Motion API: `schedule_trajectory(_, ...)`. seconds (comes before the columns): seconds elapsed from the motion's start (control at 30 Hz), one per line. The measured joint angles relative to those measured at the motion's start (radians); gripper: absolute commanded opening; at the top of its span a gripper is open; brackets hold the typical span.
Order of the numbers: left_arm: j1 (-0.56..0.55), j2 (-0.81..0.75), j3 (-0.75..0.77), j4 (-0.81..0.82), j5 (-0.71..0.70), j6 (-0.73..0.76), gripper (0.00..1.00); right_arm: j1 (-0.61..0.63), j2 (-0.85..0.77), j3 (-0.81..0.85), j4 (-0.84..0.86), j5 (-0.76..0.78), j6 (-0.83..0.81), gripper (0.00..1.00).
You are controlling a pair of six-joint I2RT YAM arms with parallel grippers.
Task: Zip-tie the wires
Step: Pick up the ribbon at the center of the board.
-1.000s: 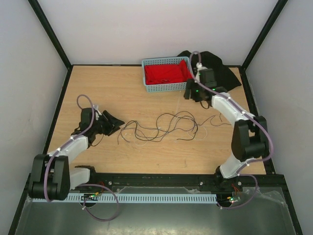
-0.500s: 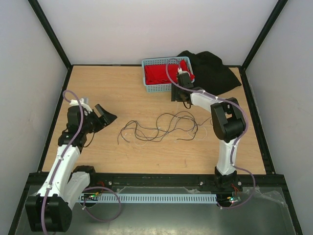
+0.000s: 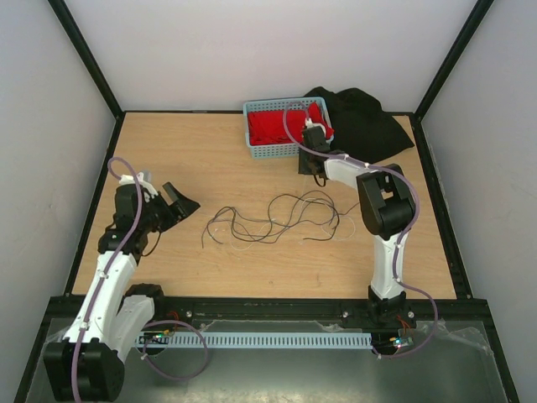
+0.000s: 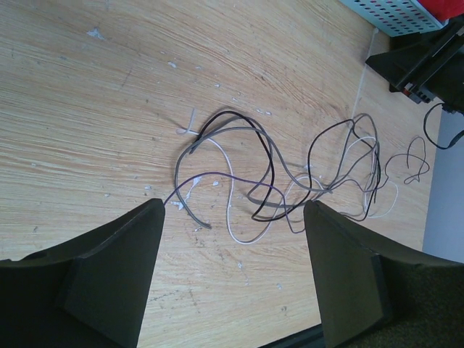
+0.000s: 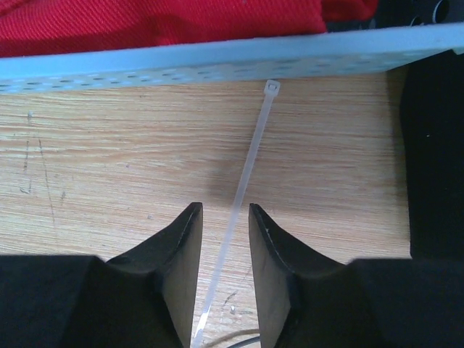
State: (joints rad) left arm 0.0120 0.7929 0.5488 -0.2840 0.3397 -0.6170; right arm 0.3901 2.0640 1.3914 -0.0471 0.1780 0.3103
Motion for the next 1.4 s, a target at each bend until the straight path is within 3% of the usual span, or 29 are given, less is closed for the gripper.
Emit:
schedule_trajectory(0.2,0.006,-0.014,0.000,-0.007,0.000,0.000,0.80,0.006,-0.005,-0.045,0.019,-0.004,-0.003,0.32)
schedule_trajectory(0.4,0.006,-0.016,0.000,-0.026,0.003,-0.001,0.80,0.009,-0.022,-0.086,0.059,-0.014,-0.013,0.17)
schedule_trajectory(0.7,0.011,-0.018,0.000,-0.036,0.008,-0.001,0.81,0.099,-0.074,-0.158,0.066,-0.010,-0.045,0.11)
schedule_trajectory(0.87,0.011,-0.018,0.000,-0.040,0.009,-0.001,0.81,0.183,-0.149,-0.249,0.053,-0.045,-0.053,0.19)
schedule_trajectory(1.07,0.011,-0.018,0.000,-0.040,0.011,-0.001,0.82,0.183,-0.196,-0.282,-0.005,-0.063,-0.054,0.34)
schedule_trajectory(1.2,0.011,-0.018,0.000,-0.040,0.011,-0.001,0.82,0.170,-0.196,-0.231,-0.064,-0.033,-0.064,0.43)
schedule_trajectory(1.4,0.011,-0.018,0.000,-0.040,0.016,-0.002,0.83,0.139,-0.164,-0.080,-0.074,-0.019,-0.061,0.46)
